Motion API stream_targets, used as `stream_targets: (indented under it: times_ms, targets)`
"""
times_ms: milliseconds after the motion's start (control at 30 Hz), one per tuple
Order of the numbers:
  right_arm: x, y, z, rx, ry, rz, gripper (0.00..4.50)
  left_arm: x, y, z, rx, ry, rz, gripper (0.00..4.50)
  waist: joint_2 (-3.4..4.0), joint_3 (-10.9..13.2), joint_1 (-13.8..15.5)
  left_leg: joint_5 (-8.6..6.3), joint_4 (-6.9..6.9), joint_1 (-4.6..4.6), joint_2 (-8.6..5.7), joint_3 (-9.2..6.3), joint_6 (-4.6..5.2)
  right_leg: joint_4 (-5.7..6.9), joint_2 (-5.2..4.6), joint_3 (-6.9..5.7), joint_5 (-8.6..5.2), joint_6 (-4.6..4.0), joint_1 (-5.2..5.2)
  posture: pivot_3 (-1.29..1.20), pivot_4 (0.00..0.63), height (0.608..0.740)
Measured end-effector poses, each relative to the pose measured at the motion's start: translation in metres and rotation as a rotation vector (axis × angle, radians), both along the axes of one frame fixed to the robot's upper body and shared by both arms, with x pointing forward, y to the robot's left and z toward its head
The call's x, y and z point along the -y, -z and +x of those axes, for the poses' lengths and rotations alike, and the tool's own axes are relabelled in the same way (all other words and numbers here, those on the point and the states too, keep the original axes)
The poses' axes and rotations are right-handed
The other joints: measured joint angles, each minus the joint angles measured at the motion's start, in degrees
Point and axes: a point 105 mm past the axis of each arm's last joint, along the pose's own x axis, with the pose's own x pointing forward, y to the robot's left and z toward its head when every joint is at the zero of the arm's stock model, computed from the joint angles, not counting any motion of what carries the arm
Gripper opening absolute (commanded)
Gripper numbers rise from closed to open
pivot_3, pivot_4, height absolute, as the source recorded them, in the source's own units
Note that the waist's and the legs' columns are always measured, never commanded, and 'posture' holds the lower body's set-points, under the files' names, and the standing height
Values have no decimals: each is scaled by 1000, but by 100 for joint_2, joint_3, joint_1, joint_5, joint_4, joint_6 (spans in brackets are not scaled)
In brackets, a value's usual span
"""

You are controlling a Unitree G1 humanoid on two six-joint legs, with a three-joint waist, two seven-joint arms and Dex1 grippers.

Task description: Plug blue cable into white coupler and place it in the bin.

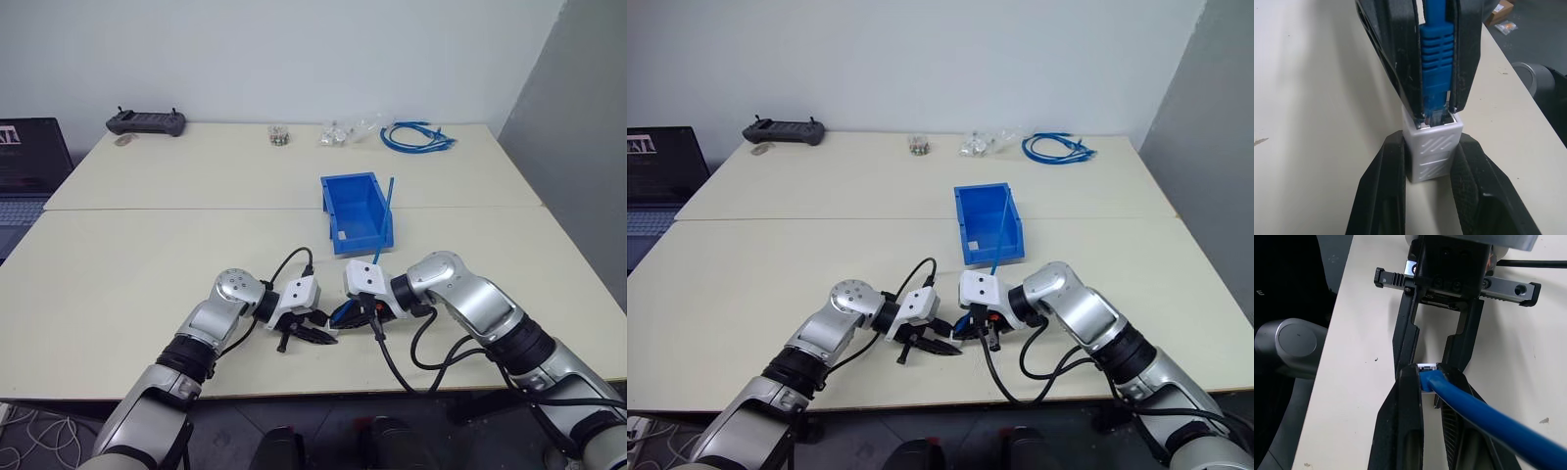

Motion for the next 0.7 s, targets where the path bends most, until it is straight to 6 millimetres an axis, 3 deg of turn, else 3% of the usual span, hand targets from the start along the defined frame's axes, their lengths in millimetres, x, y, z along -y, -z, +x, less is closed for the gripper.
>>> stream_targets:
  times_ms: [33, 67, 200, 467, 533, 700]
  targets:
    - [0, 0, 0, -2, 7, 5, 217, 0, 0, 0, 2, -1, -1, 934, 0, 0, 0, 0, 0, 0, 0, 0, 0, 0, 0, 0, 0, 0, 0, 0, 150, 740]
    - [0, 0, 1, -4, 13, 12, 217, 0, 0, 0, 2, -4, -3, 1597, 0, 0, 0, 0, 0, 0, 0, 0, 0, 0, 0, 0, 0, 0, 0, 0, 150, 740]
    - [7, -1, 2, -51, 92, 41, 217, 0, -1, -2, -10, -39, -38, 2388, 2, 2, 3, 0, 0, -6, 1, -2, 0, 1, -5, 1, 0, 0, -3, 0, 150, 740]
    - [47, -21, 6, -184, 375, 71, 217, -18, -22, -9, -11, -227, -136, 4025, 1, 60, 62, -1, 6, -56, -1, -9, -2, -4, -35, -7, 1, 1, -37, 0, 150, 740]
    - [53, -38, 15, -216, 457, 108, 217, -19, -36, -9, -4, -307, -192, 4464, 6, 88, 64, -1, 7, -61, -1, -8, -2, -2, -36, -5, 2, 2, -44, 0, 150, 740]
    - [57, -106, 45, -173, 565, 258, 217, -15, -79, -1, 99, -461, -325, 4464, 12, 106, 23, -1, 1, -68, 7, -13, -2, 0, -23, -7, 1, 0, -55, 0, 150, 740]
